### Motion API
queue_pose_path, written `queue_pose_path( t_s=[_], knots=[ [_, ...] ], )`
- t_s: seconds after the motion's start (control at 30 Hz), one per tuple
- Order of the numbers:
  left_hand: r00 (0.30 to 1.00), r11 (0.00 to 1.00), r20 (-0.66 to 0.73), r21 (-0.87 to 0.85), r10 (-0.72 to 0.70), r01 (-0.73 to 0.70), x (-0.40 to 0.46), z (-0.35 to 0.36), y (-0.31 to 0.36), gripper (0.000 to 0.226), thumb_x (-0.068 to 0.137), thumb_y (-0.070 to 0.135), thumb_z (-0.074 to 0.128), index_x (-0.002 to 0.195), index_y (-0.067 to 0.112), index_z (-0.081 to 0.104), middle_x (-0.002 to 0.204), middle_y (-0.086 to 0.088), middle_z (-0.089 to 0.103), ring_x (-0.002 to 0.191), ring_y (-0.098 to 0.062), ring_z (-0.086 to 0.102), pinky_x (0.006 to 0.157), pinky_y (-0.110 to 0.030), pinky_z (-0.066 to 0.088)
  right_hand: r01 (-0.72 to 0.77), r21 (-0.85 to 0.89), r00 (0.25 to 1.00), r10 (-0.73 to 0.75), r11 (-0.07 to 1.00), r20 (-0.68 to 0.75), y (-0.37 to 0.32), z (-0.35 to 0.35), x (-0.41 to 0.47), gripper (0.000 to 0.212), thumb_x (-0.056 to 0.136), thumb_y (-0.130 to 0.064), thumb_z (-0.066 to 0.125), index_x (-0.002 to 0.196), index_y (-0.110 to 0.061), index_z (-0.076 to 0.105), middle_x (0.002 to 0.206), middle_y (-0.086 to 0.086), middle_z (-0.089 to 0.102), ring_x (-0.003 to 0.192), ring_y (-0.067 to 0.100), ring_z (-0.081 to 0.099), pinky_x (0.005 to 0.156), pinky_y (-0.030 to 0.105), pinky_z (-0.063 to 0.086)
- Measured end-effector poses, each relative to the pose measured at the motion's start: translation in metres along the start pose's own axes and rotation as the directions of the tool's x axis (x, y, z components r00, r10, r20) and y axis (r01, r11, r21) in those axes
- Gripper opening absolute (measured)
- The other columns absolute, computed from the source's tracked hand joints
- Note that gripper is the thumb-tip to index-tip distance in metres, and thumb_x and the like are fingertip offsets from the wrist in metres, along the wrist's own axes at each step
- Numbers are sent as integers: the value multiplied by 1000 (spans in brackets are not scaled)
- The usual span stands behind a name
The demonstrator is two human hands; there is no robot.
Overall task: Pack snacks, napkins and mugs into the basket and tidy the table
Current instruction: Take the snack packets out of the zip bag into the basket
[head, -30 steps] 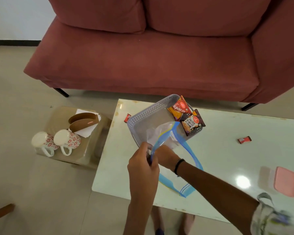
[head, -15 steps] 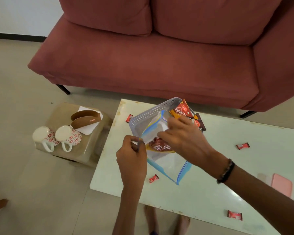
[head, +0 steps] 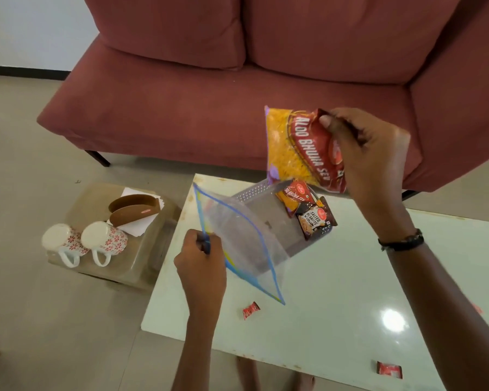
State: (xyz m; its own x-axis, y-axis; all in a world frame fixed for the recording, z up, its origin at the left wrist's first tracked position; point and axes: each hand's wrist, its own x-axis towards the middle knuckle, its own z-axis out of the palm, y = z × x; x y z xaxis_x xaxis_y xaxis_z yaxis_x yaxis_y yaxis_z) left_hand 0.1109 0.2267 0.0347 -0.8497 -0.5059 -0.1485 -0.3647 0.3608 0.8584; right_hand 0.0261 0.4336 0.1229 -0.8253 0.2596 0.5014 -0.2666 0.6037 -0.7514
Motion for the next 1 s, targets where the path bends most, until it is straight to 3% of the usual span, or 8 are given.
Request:
queue_pose_path(
  t_s=[0.1, 0.2, 0.27, 0.37, 0.5, 0.63, 0.77, 1.0],
  knots=[
    [999, 1000, -34, -20, -23, 22, 10, -4, -4, 16, 92, 17, 52, 79, 7, 53, 63, -6, 60, 52, -15, 57, 40, -13, 45, -56, -105, 995, 63, 993, 71, 35, 11, 12, 21, 89, -26, 60, 100, -14, 73, 86, -6, 71, 73, 6, 62, 66, 13, 46],
    [1000, 999, -16, -31, -23, 22, 17, 1, -5, 17, 92, 20, 54, 83, 5, 54, 63, 1, 59, 51, -8, 57, 37, -6, 41, -76, -294, 951, 158, 953, 267, 84, 39, 8, 18, 91, -17, 59, 100, -9, 73, 83, 4, 73, 61, 11, 55, 52, 2, 38],
    [1000, 999, 11, -36, -19, 19, 18, 8, -5, 17, 92, 21, 55, 84, 6, 54, 65, 0, 60, 55, -9, 58, 38, -5, 43, -95, -390, 875, 264, 916, 406, 117, 61, -3, 19, 93, -10, 56, 102, -6, 72, 87, 12, 74, 59, 14, 55, 50, 5, 38],
    [999, 997, 46, -70, -23, 27, 20, 17, -7, 15, 91, 21, 56, 83, 8, 53, 66, -1, 61, 57, -11, 59, 38, -6, 43, -106, -489, 758, 389, 866, 524, 159, 92, -20, 28, 91, 0, 49, 108, -6, 71, 100, 19, 73, 83, 30, 68, 74, 31, 55],
    [998, 997, 64, -77, -23, 28, 29, 28, -8, 14, 90, 22, 58, 80, 14, 53, 69, -3, 62, 59, -15, 60, 39, -9, 45, -123, -505, 675, 445, 854, 588, 194, 127, -30, 32, 90, -2, 48, 116, -5, 67, 116, 20, 68, 104, 36, 62, 90, 36, 49],
    [998, 997, 65, -82, -6, 11, 40, 37, -9, 20, 90, 21, 58, 71, 22, 51, 66, -11, 62, 54, -20, 56, 43, -18, 48, -111, -526, 604, 477, 843, 638, 221, 157, -24, 27, 91, -2, 48, 109, -1, 68, 109, 20, 69, 100, 35, 62, 87, 31, 47],
    [996, 994, 94, -108, -9, 19, 48, 45, -13, 14, 90, 24, 57, 82, 13, 54, 65, -7, 63, 53, -14, 58, 44, -11, 49, -39, -538, 515, 478, 842, 712, 238, 178, -11, 26, 89, -3, 50, 110, -2, 65, 109, 17, 68, 103, 32, 61, 96, 37, 43],
    [992, 992, 129, -122, -9, 25, 55, 56, -12, 17, 90, 20, 57, 76, 26, 50, 66, -1, 62, 56, -12, 61, 45, -6, 47, -36, -661, 551, 567, 749, 612, 262, 178, -26, 28, 90, 0, 44, 111, 2, 62, 111, 21, 66, 103, 36, 62, 87, 40, 50]
  ],
)
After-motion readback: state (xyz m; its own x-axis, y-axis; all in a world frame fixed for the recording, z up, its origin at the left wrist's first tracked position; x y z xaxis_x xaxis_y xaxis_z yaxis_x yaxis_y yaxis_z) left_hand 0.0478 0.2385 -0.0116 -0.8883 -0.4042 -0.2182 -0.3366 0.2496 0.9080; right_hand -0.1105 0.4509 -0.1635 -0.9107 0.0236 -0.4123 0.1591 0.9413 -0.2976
